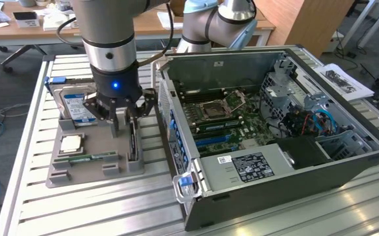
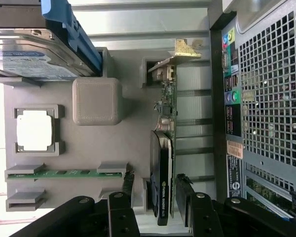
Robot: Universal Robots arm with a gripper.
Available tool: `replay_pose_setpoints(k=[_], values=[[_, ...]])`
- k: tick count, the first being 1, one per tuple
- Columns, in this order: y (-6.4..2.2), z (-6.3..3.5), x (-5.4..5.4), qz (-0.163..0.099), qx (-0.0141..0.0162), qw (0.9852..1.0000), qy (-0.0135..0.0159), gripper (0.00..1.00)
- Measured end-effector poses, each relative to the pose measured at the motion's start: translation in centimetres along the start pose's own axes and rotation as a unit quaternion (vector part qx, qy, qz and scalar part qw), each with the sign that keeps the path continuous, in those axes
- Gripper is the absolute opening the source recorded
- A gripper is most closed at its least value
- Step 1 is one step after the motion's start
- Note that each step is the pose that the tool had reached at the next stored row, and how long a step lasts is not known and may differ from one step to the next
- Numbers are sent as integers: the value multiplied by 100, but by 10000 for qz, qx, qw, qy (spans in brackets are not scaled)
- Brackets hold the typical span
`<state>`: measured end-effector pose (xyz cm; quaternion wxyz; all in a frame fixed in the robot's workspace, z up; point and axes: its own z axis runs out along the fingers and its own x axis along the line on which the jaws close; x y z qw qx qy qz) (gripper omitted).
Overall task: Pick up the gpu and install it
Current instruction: 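Pick up the gpu and move the gpu toward the slot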
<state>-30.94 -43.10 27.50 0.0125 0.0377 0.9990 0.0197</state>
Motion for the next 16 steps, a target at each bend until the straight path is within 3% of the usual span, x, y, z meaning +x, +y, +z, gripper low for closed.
replay_pose_setpoints(k=[7,16], values=[[0,38,-6,1,-1,10000,0,47],[9,52,-141,0,-1,10000,0,47]])
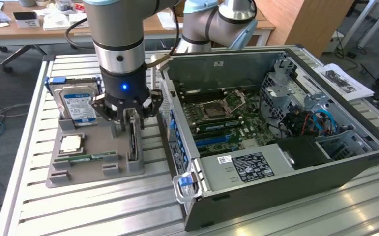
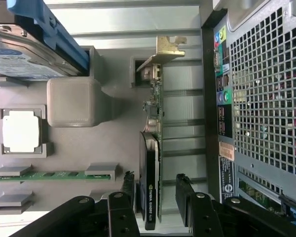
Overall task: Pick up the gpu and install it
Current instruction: 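Pick up the gpu and move the gpu toward the slot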
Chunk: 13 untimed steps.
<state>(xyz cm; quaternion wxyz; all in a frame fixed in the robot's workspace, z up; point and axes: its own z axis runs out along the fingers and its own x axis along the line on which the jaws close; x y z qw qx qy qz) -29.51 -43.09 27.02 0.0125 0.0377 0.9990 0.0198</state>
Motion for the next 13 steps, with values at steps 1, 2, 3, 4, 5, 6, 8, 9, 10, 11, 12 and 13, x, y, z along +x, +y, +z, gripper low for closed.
replay_pose_setpoints(k=[1,2,3,4,5,6,8,9,10,11,12,13], values=[[1,4,-15,5,1,10000,0,47],[2,8,-27,11,1,10000,0,47],[2,14,-33,18,0,10000,-1,47],[2,18,-35,26,0,10000,-1,47],[2,19,-35,28,1,10000,0,47],[2,19,-35,28,2,10000,0,47],[1,31,-36,38,1,10000,-2,47],[1,40,-36,59,1,10000,-2,47],[1,50,-36,85,2,10000,-3,47],[2,60,-36,112,3,9999,-4,47],[5,70,-35,133,3,9999,-5,47],[9,79,-33,147,4,9999,-5,47]])
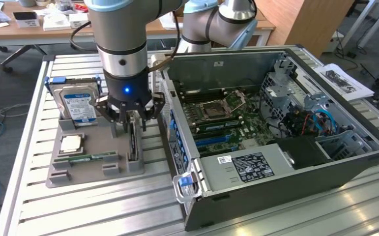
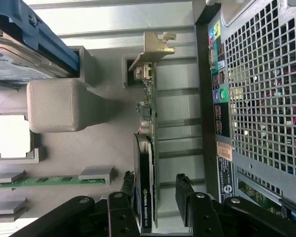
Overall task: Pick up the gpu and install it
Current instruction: 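Pick up the gpu and move the gpu toward the slot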
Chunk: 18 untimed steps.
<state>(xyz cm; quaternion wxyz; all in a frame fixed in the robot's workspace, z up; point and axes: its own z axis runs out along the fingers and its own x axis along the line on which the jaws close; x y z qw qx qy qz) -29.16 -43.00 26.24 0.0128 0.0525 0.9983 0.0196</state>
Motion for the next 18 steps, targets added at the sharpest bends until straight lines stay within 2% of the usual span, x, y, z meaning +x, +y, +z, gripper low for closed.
replay_pose_setpoints(k=[6,18], values=[[12,37,33,53,1,10000,-2,47],[15,193,39,121,3,9999,-5,47]])
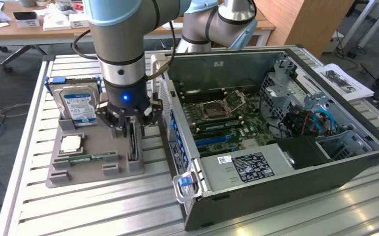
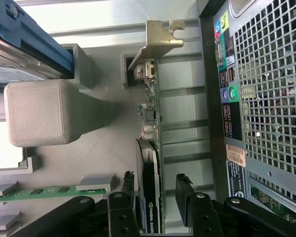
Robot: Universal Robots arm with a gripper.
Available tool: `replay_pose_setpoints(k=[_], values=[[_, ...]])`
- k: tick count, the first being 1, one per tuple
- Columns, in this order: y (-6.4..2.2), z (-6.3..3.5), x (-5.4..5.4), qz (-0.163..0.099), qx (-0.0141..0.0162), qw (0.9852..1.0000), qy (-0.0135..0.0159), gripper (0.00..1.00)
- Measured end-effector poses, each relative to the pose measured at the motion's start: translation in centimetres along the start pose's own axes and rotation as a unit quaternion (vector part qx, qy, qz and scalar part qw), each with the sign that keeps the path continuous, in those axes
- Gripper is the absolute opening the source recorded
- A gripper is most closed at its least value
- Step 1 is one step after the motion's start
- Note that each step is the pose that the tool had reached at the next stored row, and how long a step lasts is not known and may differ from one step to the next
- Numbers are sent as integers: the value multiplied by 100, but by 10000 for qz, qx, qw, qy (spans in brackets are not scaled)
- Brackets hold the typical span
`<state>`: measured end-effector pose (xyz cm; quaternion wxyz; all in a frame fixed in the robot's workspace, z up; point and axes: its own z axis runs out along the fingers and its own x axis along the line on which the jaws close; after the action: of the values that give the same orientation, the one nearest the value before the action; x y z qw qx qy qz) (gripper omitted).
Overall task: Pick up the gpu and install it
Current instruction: 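Pick up the gpu and move the gpu toward the slot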
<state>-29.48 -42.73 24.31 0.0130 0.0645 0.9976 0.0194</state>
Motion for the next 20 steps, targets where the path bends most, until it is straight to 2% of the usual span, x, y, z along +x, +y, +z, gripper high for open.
replay_pose_setpoints(k=[8,20], values=[[35,19,9,3,-1,10000,-1,47],[70,116,35,24,1,10000,0,47]])
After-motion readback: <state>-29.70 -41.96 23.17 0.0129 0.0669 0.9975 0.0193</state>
